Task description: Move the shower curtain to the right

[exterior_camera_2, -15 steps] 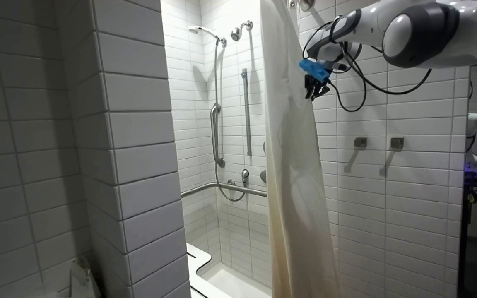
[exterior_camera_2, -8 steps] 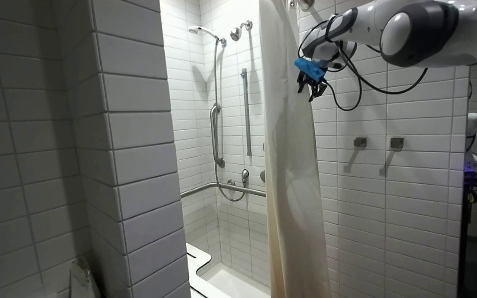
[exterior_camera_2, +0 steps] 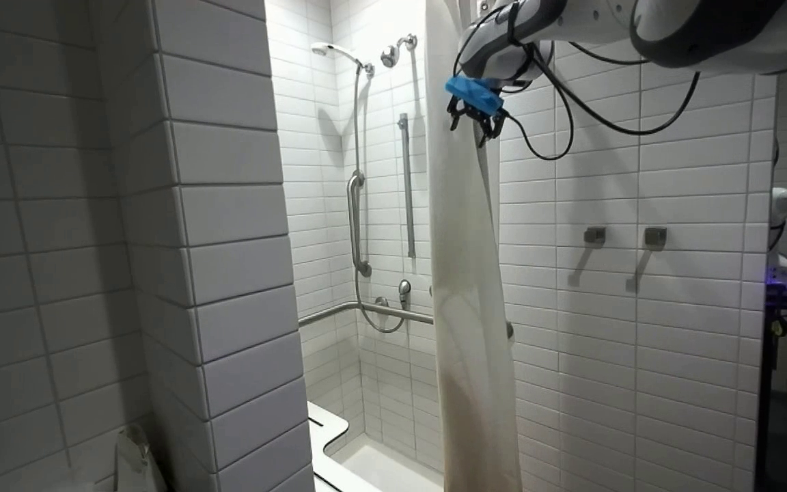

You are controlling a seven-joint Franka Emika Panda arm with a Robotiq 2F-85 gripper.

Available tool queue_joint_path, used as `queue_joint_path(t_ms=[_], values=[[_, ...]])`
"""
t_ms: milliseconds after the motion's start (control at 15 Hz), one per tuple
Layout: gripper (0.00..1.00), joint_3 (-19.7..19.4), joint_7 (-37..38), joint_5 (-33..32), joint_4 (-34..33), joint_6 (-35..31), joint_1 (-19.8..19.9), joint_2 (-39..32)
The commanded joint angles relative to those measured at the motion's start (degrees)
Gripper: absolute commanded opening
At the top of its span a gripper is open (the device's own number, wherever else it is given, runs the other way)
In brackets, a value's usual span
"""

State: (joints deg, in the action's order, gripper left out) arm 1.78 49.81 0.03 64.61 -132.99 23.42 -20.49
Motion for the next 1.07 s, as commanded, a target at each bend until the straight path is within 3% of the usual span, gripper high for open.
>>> queue_joint_path(t_ms=[0, 600, 667, 1000], values=[[1.00, 1.57, -3.29, -2.96, 10.66, 0.46, -3.04, 8.71], [1.00, 7.24, -10.87, -0.77, 24.44, 10.16, -7.54, 17.76], [1.00, 2.39, -11.57, 0.47, 24.36, 12.46, -12.50, 17.48], [1.00, -1.00, -11.71, 2.11, 25.37, 20.05, -16.60, 16.93]])
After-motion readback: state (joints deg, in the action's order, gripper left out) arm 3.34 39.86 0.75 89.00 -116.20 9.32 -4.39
